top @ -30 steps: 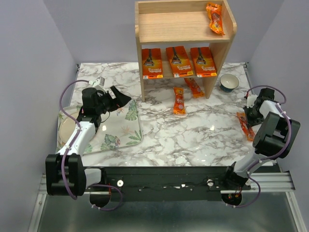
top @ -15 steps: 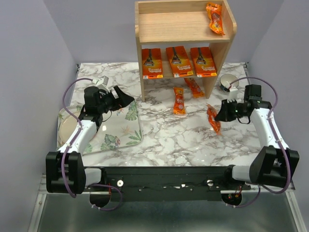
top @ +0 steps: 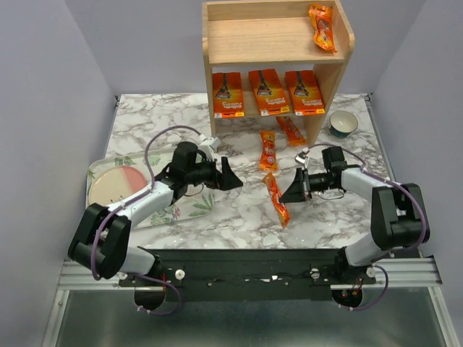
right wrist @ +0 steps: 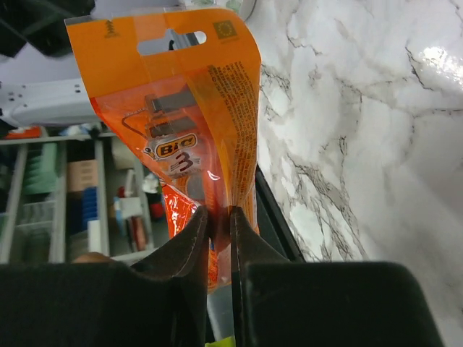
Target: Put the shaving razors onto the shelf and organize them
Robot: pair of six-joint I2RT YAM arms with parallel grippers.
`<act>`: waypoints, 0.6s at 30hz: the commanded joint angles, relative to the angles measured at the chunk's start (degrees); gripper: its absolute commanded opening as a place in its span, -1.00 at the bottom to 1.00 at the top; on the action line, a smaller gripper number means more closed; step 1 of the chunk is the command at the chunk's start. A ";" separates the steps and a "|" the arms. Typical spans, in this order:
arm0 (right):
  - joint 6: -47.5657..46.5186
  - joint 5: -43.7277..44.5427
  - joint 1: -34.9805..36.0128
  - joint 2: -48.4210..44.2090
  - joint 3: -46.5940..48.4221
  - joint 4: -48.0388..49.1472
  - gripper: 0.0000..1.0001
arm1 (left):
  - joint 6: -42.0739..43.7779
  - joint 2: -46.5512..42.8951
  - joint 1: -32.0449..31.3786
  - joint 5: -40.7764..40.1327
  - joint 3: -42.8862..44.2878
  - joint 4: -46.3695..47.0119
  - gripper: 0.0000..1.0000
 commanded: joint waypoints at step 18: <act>4.45 15.96 0.06 8.72 -1.17 -0.66 0.04 | -7.87 22.81 -15.23 0.05 10.93 13.90 -0.70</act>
